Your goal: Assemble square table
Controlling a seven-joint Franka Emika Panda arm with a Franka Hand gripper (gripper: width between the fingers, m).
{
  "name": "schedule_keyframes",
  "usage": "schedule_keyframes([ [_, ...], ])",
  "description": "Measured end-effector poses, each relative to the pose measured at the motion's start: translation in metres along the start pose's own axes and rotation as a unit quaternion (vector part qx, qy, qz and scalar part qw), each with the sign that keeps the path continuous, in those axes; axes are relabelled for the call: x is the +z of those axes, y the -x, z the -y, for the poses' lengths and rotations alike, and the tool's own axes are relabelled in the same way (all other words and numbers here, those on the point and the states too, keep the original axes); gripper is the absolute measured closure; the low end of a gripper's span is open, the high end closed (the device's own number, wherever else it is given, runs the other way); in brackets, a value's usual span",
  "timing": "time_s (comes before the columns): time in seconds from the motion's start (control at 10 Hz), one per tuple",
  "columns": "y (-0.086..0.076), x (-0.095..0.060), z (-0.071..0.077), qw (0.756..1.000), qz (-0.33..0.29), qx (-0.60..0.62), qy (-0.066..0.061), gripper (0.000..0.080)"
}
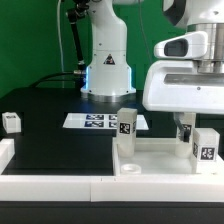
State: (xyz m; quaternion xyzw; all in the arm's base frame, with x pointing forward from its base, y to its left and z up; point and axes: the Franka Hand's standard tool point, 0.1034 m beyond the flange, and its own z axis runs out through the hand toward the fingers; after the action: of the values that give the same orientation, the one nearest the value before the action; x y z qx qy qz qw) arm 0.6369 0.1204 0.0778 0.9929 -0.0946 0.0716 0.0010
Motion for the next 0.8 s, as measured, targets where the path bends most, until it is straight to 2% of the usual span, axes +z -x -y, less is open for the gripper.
schedule_keyframes([
  [0.1, -0.0001, 0.0000, -0.0003, 1.000, 0.000, -0.001, 0.000, 0.0423],
  [0.2, -0.0001, 0.0000, -0.0003, 1.000, 0.000, 0.009, 0.000, 0.0423],
  [0.3, 0.0000, 0.0003, -0.0017, 0.998, 0.001, 0.062, 0.000, 0.0511],
  [0.5, 0.0003, 0.0007, -0.0027, 0.993, 0.001, 0.121, 0.002, 0.0511],
  [0.7, 0.0021, 0.0002, -0.0056, 0.958, 0.003, 0.286, 0.016, 0.0511],
  [0.8, 0.0022, 0.0006, -0.0091, 0.930, 0.011, 0.368, 0.013, 0.0510],
])
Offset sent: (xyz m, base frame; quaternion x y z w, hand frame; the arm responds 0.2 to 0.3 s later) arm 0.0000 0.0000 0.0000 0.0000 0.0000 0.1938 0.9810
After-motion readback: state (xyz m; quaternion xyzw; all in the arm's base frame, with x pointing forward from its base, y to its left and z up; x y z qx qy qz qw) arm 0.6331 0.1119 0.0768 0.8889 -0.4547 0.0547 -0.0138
